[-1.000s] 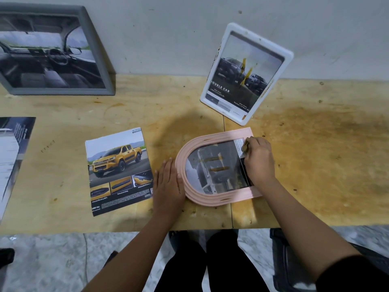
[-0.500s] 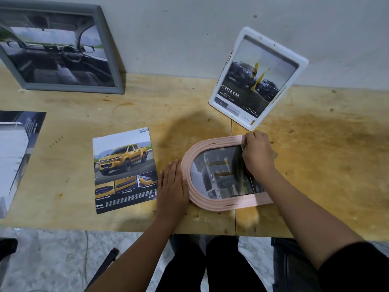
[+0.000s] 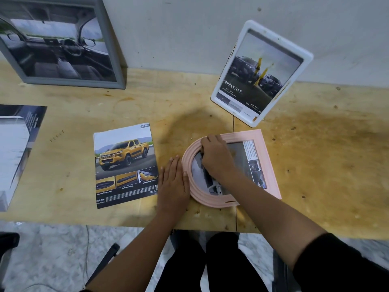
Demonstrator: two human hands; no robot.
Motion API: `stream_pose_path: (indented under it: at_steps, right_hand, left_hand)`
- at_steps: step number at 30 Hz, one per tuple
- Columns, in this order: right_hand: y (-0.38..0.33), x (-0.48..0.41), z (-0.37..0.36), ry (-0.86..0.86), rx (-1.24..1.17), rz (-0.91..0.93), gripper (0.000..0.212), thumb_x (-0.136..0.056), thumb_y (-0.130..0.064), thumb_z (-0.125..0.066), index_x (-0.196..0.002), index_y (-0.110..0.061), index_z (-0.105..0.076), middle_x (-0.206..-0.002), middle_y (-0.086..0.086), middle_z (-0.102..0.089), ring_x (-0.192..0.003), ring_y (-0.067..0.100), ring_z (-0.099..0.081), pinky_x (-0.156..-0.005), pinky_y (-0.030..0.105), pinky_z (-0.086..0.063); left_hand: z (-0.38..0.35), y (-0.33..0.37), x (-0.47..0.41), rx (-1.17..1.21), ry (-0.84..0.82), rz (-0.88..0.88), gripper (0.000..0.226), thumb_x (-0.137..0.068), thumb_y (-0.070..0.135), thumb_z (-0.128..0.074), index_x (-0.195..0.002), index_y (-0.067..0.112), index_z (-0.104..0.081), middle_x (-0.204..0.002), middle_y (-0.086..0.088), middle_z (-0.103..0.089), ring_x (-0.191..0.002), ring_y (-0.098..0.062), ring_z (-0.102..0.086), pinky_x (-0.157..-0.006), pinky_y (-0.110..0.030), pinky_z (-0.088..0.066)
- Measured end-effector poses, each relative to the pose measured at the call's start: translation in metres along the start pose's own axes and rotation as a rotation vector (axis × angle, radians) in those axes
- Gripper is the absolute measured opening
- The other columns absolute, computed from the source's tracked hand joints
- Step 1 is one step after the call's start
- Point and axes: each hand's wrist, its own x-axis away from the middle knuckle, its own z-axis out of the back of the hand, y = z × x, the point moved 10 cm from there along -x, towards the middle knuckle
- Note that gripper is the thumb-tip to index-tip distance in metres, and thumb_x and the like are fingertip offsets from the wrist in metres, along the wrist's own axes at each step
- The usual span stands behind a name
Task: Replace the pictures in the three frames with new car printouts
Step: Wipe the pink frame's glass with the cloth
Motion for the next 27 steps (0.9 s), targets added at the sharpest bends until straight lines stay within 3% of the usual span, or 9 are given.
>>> stream_pose_path:
  at_steps: [5,10,16,23,27]
  right_hand:
    - [-0.002,0.000,-0.001,-0.072,-0.080,0.069,0.016,-0.078,0.003,-0.046,-0.090,0.002,-0.057,-0.095,0.018,-0.057,-0.095,0.032,-0.049,-0.080,0.039,-0.040]
    - [-0.014,-0.002,-0.011,-0.206,-0.097,0.165,0.015,-0.086,-0.002,-0.043,-0.095,-0.001,-0.056,-0.101,0.011,-0.054,-0.098,0.023,-0.045,-0.075,0.025,-0.029]
    - [-0.023,0.007,-0.019,-0.359,-0.178,0.232,0.018,-0.089,-0.002,-0.042,-0.097,0.000,-0.057,-0.104,0.014,-0.056,-0.097,0.024,-0.047,-0.084,0.035,-0.040]
    - [-0.037,0.013,-0.028,-0.529,-0.179,0.309,0.016,-0.089,-0.002,-0.042,-0.091,0.000,-0.058,-0.096,0.014,-0.059,-0.088,0.027,-0.051,-0.081,0.042,-0.042]
    - [-0.038,0.013,-0.030,-0.585,-0.210,0.313,0.016,-0.088,-0.003,-0.044,-0.088,-0.001,-0.059,-0.090,0.014,-0.062,-0.083,0.028,-0.054,-0.080,0.048,-0.044]
  left_hand:
    - [0.002,0.001,0.000,0.006,0.015,-0.003,0.058,-0.097,0.037,-0.014,-0.143,0.008,-0.035,-0.148,-0.007,-0.037,-0.141,-0.019,-0.027,-0.116,-0.036,-0.012]
    - [0.002,0.002,0.000,0.004,0.028,-0.013,0.056,-0.097,0.035,-0.016,-0.143,0.008,-0.035,-0.148,-0.007,-0.038,-0.140,-0.019,-0.027,-0.116,-0.037,-0.014]
    - [0.001,0.001,0.001,0.002,0.030,-0.008,0.057,-0.097,0.036,-0.015,-0.143,0.009,-0.035,-0.149,-0.006,-0.037,-0.141,-0.017,-0.026,-0.117,-0.037,-0.014]
    - [0.003,0.003,0.000,-0.023,0.037,-0.033,0.055,-0.099,0.035,-0.015,-0.140,0.010,-0.040,-0.144,-0.008,-0.044,-0.137,-0.021,-0.035,-0.113,-0.043,-0.026]
    - [0.000,0.001,0.001,-0.029,0.019,-0.030,0.055,-0.097,0.034,-0.017,-0.142,0.011,-0.038,-0.147,-0.006,-0.039,-0.140,-0.018,-0.029,-0.116,-0.040,-0.019]
